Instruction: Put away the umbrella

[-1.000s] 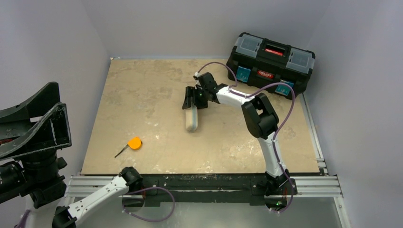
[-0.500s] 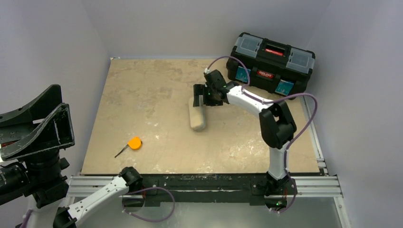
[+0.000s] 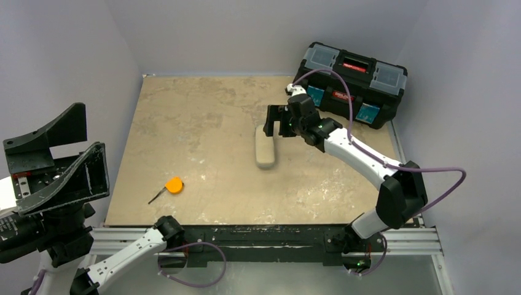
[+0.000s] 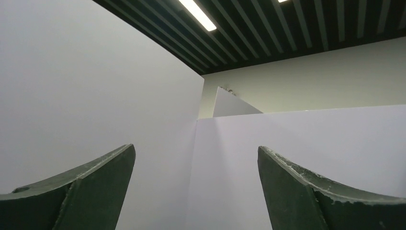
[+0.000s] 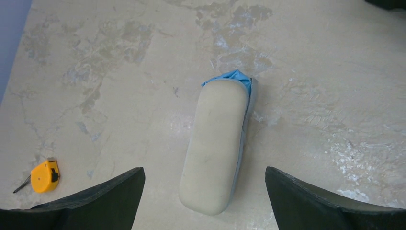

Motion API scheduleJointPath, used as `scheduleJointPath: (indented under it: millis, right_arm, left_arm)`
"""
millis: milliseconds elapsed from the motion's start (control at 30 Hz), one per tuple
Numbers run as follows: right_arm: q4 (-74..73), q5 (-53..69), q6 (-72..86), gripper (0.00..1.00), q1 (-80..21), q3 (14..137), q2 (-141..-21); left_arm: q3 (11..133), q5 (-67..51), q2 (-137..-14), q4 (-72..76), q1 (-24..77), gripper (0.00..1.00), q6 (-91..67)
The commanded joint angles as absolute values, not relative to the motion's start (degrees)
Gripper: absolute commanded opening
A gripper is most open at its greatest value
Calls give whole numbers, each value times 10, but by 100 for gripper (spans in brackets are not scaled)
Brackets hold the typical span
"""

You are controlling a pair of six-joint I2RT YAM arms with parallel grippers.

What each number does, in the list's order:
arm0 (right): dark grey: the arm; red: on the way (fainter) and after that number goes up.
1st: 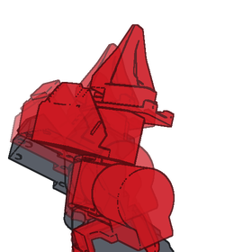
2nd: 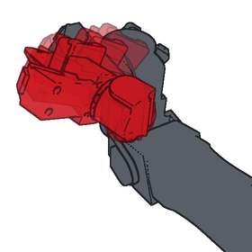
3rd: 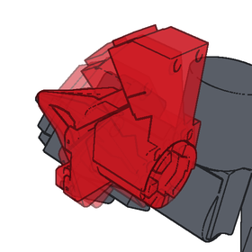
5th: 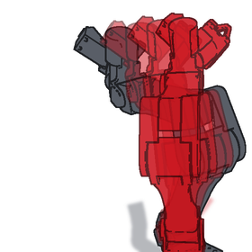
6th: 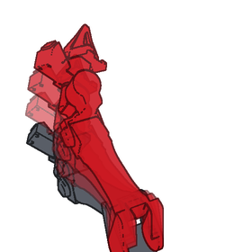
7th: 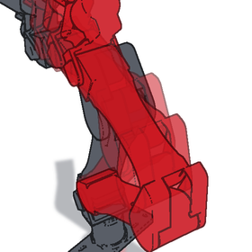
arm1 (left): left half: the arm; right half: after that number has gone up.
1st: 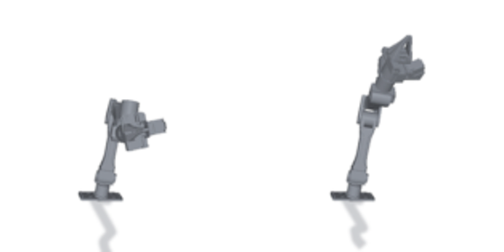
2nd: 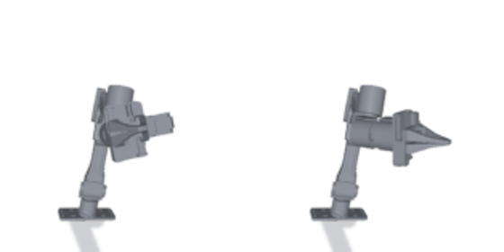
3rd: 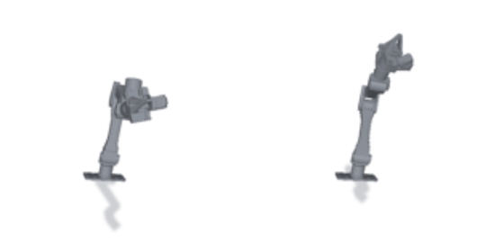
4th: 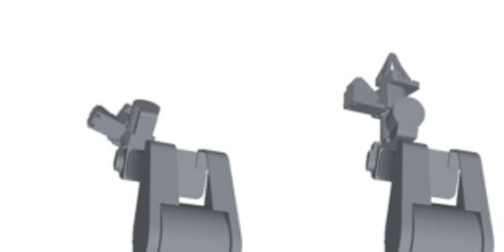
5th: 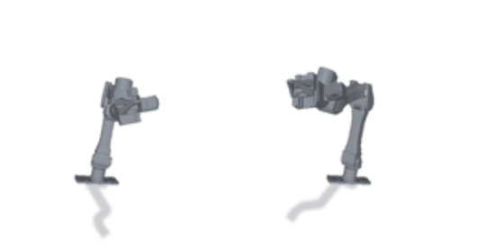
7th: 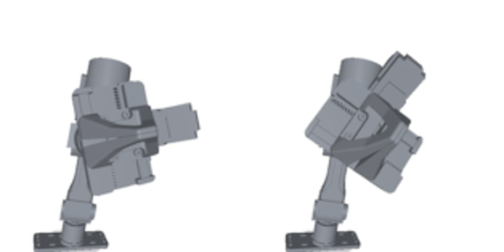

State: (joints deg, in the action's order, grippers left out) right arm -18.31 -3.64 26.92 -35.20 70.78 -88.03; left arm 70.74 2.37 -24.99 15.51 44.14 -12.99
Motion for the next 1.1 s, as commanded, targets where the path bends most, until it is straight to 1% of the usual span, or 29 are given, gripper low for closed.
scheduleJointPath:
  millis: [0, 200, 300, 433, 500, 567, 633, 767, 867, 1067]
  right_arm:
    - [-154, -65, 261, 99, -351, 690, -832]
    - [-96, -81, 265, 99, -352, 616, -734]
    - [-66, -86, 270, 99, -351, 574, -679]
    - [-71, -100, 288, 99, -351, 534, -619]
    - [-82, -106, 298, 99, -351, 517, -592]
    - [-95, -108, 309, 99, -351, 494, -561]
    - [-99, -110, 318, 99, -351, 468, -524]
    - [-93, -107, 338, 99, -351, 410, -440]
    - [-100, -107, 354, 99, -351, 377, -377]
    - [-141, -110, 373, 99, -351, 344, -275]
  left_arm:
    - [701, 40, -248, 139, 441, 100, -131]
    - [662, 145, -239, 51, 440, 100, -121]
    - [659, 246, -245, -41, 440, 100, -120]
    - [654, 422, -278, -172, 440, 100, -116]
    - [636, 466, -302, -220, 440, 100, -94]
    - [605, 470, -323, -268, 439, 100, -85]
    - [566, 446, -336, -288, 439, 100, -82]
    - [480, 389, -340, -278, 434, 100, -88]
    - [441, 353, -339, -267, 431, 100, -86]
    - [359, 356, -311, -244, 431, 100, -85]
